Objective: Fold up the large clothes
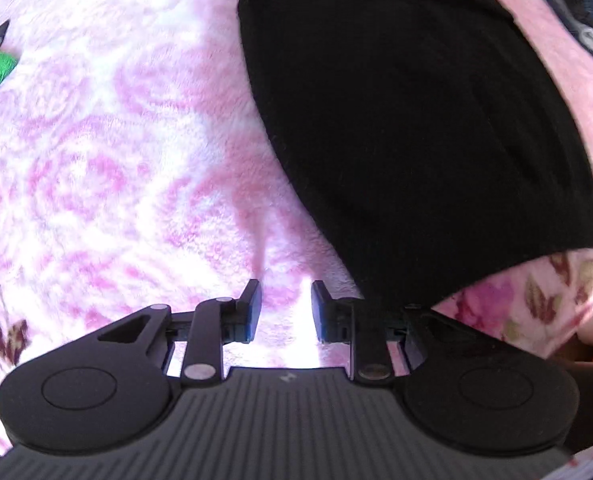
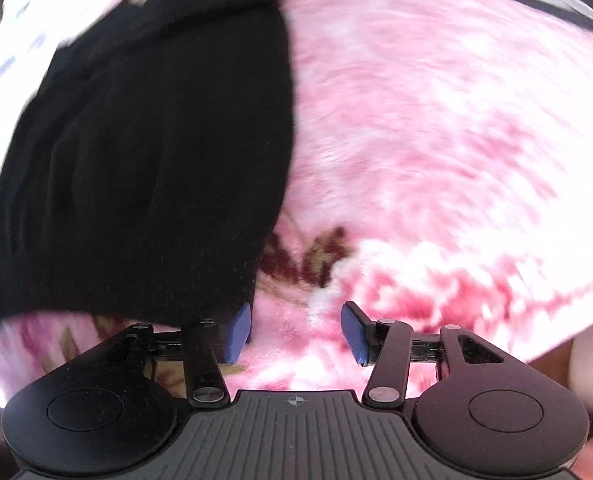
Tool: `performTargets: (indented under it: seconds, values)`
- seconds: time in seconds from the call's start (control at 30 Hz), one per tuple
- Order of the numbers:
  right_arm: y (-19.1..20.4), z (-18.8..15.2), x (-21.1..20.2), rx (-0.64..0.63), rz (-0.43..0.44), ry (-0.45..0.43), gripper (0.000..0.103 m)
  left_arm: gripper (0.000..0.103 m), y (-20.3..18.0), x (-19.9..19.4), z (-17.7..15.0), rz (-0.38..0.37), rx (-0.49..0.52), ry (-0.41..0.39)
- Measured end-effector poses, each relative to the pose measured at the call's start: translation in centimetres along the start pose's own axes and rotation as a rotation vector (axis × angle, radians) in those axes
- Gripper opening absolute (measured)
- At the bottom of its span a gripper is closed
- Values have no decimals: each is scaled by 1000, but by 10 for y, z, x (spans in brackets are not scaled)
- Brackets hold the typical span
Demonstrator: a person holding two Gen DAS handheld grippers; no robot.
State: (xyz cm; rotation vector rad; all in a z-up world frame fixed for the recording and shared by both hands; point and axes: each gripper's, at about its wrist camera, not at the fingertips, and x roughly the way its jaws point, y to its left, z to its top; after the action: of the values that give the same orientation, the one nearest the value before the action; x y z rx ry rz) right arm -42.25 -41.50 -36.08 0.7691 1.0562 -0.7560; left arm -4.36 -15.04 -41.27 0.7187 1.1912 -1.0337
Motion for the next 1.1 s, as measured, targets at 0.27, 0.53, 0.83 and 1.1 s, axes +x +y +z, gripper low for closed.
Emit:
performTargets:
  seconds: [0.27,0.53,0.83,1.1]
  values:
    - [-34,14,2,350,232,-53,53,31,23,-25,15,-226,-162,-35]
    - [-46,23,45,318,337,-28,52,36,44,16,5,-422,-456,9]
    - [-64,37,69,328,552,-64,52,38,58,51,5,-562,-640,-61]
    - [-71,9,67,344,661,14,44,37,56,56,8,-611,-612,-69]
